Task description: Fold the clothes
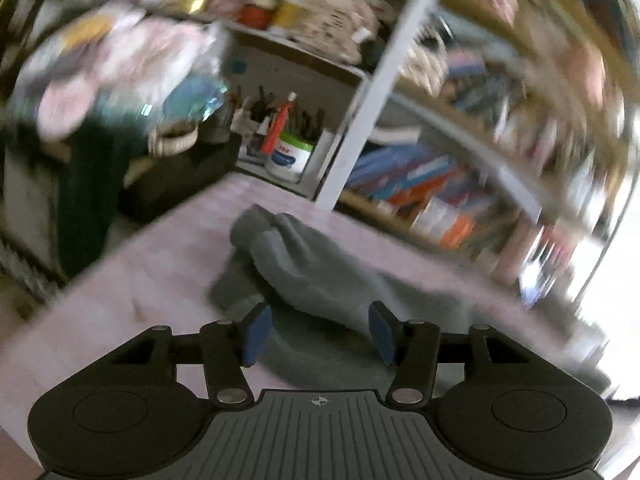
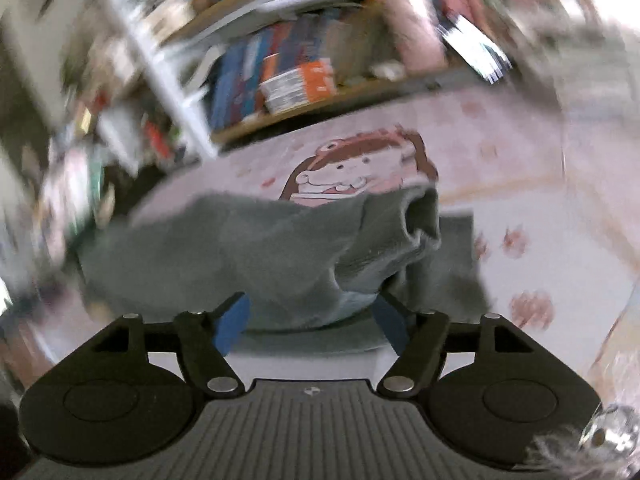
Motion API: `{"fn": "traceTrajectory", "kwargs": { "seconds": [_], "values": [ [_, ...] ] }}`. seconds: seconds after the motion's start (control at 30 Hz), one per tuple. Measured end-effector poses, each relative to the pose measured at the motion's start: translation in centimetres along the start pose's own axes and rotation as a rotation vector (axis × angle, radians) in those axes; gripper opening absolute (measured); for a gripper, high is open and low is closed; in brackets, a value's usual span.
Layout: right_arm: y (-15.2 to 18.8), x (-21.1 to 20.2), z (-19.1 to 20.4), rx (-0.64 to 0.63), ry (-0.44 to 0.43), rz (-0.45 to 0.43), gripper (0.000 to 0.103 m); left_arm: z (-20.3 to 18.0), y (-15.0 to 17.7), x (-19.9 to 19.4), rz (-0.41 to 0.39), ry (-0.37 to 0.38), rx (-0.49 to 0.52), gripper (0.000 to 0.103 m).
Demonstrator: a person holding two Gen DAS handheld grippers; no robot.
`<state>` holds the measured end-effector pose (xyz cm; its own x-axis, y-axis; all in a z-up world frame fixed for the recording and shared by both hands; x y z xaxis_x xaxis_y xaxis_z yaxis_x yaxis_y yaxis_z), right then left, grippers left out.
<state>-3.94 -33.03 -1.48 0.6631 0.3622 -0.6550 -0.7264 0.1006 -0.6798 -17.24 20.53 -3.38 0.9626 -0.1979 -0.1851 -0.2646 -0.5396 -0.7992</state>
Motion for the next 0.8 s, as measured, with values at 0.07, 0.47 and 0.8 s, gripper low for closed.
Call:
{"fn": "traceTrajectory", "kwargs": {
  "seconds": [0.07,0.47,0.8],
  "values": [
    [-0.4,0.9,-1.0,0.165,-0.019,0.042,0.068,0.6,0.3,0.0,-0.032,0.032,-0.090,0.054],
    [-6.5,-4.0,-0.2,0.174,-0.124,-0.223,0.010,3.2,0.2,2.0,-0.075,0.011,-0.320,0.062],
    [-0.9,1.5,-6.8,0.241,0.111,-0.051,0.011,4.0,-0.6,5.8,-0.060,-0.029,-0.405,0.062]
  ]
}}
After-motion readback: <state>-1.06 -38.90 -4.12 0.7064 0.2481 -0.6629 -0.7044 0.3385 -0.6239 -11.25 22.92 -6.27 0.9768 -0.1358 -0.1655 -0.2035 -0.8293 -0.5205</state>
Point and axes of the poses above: each gripper's, at about its wrist camera, not at the fingertips, and x roughly the way its jaws point, z to its left, y to its underside, the point moved 8 cm from there along x, roughly the way its jaws point, and after that the axes turned 15 degrees about y, right-handed, at the moved point
